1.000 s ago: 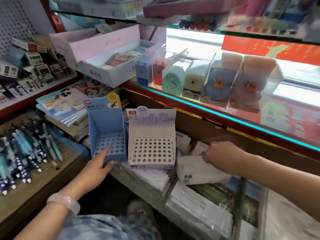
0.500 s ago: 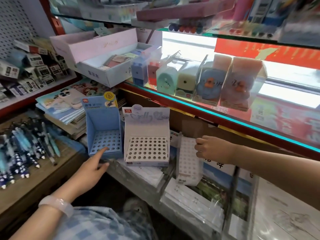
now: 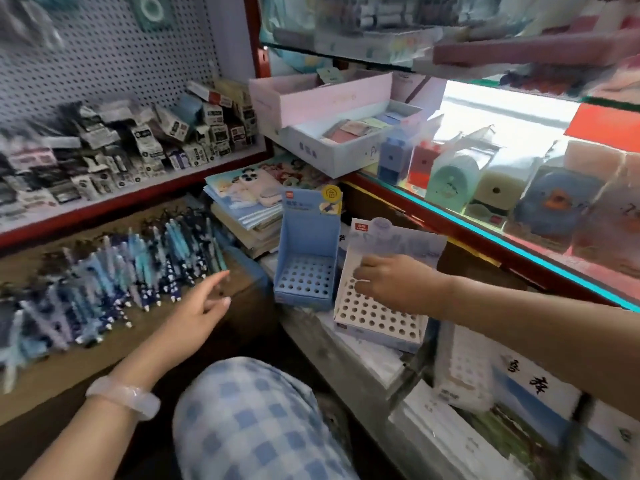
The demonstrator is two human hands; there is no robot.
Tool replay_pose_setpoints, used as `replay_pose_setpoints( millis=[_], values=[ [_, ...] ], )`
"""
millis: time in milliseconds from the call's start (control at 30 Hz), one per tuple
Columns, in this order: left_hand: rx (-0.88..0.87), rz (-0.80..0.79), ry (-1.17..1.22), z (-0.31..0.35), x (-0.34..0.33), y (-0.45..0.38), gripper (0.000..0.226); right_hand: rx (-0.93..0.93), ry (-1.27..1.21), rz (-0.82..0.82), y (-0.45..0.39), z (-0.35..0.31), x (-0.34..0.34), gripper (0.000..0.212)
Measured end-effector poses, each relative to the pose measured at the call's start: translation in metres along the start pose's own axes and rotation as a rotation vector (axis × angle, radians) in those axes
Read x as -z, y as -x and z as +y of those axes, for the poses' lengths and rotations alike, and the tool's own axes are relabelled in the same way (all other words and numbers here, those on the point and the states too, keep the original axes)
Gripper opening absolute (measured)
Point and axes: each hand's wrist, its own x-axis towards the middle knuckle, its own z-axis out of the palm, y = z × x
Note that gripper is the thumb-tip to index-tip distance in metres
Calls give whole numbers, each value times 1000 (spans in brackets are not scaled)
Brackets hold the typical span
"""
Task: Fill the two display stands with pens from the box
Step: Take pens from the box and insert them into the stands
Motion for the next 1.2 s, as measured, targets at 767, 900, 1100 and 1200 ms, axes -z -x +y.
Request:
replay_pose_setpoints(
  millis=[767,900,1100,1200],
  values=[
    [217,497,-377,-114,144,-13,58,-360,-1178,267,-345,-102,25,31],
    [276,417,-385,-126,142,-10,56,-427,-1233,299,-347,-103,25,29],
    [335,446,-326,-132,160,-24,48,-329,-1172,224,-346,-122,38,28],
    [350,537,-307,-133,172,-26,42,-256,-1176,185,-360,-133,52,29]
  ],
)
